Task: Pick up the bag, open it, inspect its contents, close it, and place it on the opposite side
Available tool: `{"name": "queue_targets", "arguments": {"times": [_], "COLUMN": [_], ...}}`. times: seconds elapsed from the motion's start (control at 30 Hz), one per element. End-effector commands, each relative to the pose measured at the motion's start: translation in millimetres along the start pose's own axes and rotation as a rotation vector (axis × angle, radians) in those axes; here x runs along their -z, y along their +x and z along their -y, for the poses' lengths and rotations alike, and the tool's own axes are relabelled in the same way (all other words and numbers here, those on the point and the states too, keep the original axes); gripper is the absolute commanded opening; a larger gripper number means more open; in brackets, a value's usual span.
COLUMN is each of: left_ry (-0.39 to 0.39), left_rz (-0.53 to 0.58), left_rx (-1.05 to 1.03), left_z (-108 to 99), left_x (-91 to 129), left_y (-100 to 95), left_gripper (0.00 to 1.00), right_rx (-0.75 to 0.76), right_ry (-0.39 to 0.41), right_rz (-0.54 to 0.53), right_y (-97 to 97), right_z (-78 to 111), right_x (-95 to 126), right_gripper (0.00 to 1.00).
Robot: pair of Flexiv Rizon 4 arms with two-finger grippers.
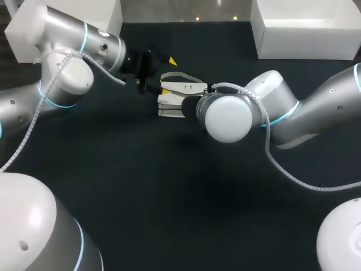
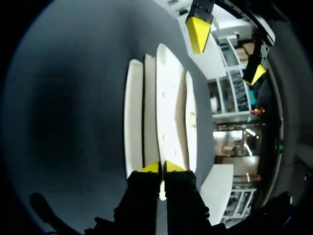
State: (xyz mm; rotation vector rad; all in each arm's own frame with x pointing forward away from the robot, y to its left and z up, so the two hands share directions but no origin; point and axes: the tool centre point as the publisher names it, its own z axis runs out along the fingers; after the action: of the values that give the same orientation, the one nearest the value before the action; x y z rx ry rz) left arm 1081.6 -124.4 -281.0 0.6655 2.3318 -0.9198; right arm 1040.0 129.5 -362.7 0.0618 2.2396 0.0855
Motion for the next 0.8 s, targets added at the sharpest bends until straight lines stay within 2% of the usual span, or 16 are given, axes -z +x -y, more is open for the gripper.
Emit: {"name": "queue_targets", "arguments": {"times": [0.03,0.3,0.43,0.53,0.57,0.63,0.67,0.7,0.8], "left_ry": [-0.036,-0.036,0.016,0.018,0.027,0.027,0.027,0.023,0.007], "left_rz": [-0.012,-0.012,-0.002,0.012,0.018,0.008,0.005,-0.007,-0.021], "left_rx": [0.004,0.004,-0.023,-0.057,-0.058,-0.069,-0.070,-0.080,-0.092], "left_z": [3.2,3.2,-1.2,0.4,0.9,2.7,3.3,4.4,6.5], "left_x": [-4.2,-4.2,-11.6,-14.2,-14.6,-16.3,-17.2,-18.4,-22.7], "left_y": [-4.2,-4.2,2.0,5.9,6.4,8.2,8.9,9.6,12.2], "left_gripper": [1.00,1.00,1.00,1.00,0.96,0.66,0.62,0.51,0.42], "right_rx": [-0.001,-0.001,-0.001,-0.001,-0.001,-0.001,-0.001,-0.001,-0.001], "right_ry": [0.000,0.000,0.000,0.000,0.000,0.000,0.000,0.000,0.000], "right_rz": [0.004,0.004,0.004,0.004,0.004,0.004,0.004,0.004,0.004], "right_y": [1.5,1.5,1.5,1.5,1.5,1.5,1.5,1.5,1.5], "right_z": [-0.5,-0.5,-0.5,-0.5,-0.5,-0.5,-0.5,-0.5,-0.5], "right_x": [-0.2,-0.2,-0.2,-0.2,-0.2,-0.2,-0.2,-0.2,-0.2], "right_gripper": [0.00,0.00,0.00,0.00,0.00,0.00,0.00,0.00,0.00]}}
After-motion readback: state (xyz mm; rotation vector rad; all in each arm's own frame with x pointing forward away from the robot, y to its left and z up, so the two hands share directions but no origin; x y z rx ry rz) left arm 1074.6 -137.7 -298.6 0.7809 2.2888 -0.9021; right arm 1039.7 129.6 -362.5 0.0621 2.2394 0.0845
